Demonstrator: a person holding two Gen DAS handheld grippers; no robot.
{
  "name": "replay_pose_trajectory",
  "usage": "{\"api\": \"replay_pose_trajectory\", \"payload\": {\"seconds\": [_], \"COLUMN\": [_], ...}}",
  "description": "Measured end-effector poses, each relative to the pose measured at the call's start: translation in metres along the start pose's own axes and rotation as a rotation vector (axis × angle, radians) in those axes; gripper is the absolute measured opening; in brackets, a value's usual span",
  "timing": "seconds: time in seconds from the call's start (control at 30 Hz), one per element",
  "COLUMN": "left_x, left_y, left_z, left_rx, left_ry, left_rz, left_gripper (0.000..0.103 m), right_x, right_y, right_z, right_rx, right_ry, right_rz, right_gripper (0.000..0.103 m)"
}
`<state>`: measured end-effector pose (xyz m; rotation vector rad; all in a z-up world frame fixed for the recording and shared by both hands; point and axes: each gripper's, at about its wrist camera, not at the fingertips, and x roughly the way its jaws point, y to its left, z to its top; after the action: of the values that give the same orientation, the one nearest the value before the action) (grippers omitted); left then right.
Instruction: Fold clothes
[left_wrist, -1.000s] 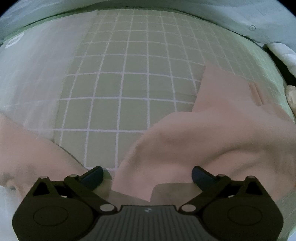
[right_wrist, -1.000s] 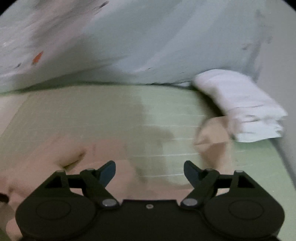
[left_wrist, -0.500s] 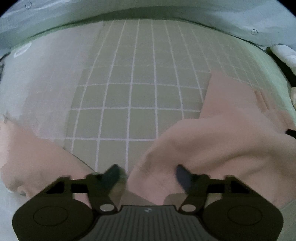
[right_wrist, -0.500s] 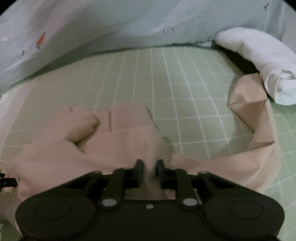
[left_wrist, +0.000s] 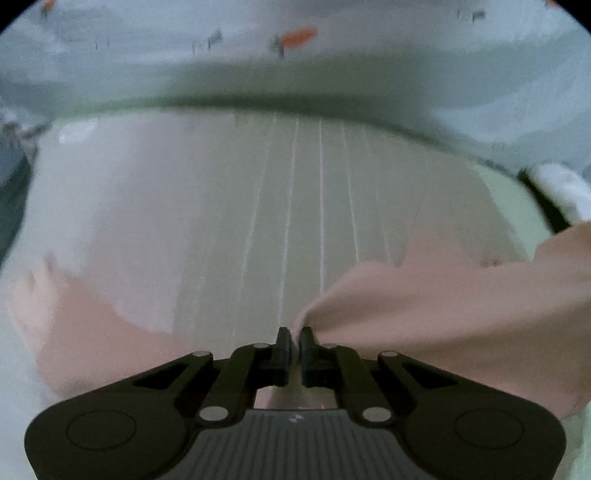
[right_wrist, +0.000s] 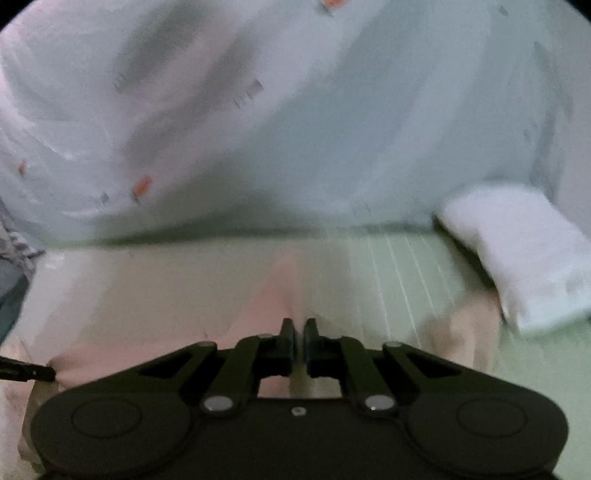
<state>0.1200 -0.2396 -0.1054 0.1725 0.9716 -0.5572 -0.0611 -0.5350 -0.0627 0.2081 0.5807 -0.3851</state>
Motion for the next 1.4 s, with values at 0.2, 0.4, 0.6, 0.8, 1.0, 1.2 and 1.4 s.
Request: {"api": "replay_pose_trajectory", "payload": {"seconds": [0.2, 0.4, 0.6, 0.8, 1.0, 1.2, 1.4], "left_x": [-0.007, 0.0, 0.041, 0.066, 0.077, 0.098, 0.108], "left_y": [0.014, 0.014, 0.017, 0.018, 0.005, -0.016, -0.021], "left_z": [0.107, 0.167, 0.106, 0.033, 0.002, -0.006, -0.006], "left_rx": [-0.007, -0.088, -0.034, -0.111, -0.15, -0.148, -0.176], "left_ry": [-0.266, -0.366, -0.198, -0.039, 0.045, 0.136, 0.169], "left_rz": [0.059, 0.069, 0.072, -0.039, -0.117, -0.106, -0.101], "left_gripper": [0.007, 0.083, 0.103, 0.103, 0.103, 0.103, 0.102], "right_x": [0.054, 0.109, 0.111, 0.102, 0.096, 0.106, 0.11], "right_y": [0.021, 0.037, 0.028, 0.019, 0.022, 0.03, 0.028], "right_z": [0.098, 0.128, 0.048, -0.034, -0.069, -0.072, -0.078], "right_rx": [0.0, 0.001, -0.041, 0.004, 0.055, 0.043, 0.072], "right_ry": [-0.198, -0.164, -0.006, 0.172, 0.239, 0.271, 0.287], "right_rz": [0.055, -0.038, -0.086, -0.102, -0.091, -0.069, -0.017], "right_gripper": [0.006, 0.072, 0.102, 0.103, 0.103, 0.09, 0.072]}}
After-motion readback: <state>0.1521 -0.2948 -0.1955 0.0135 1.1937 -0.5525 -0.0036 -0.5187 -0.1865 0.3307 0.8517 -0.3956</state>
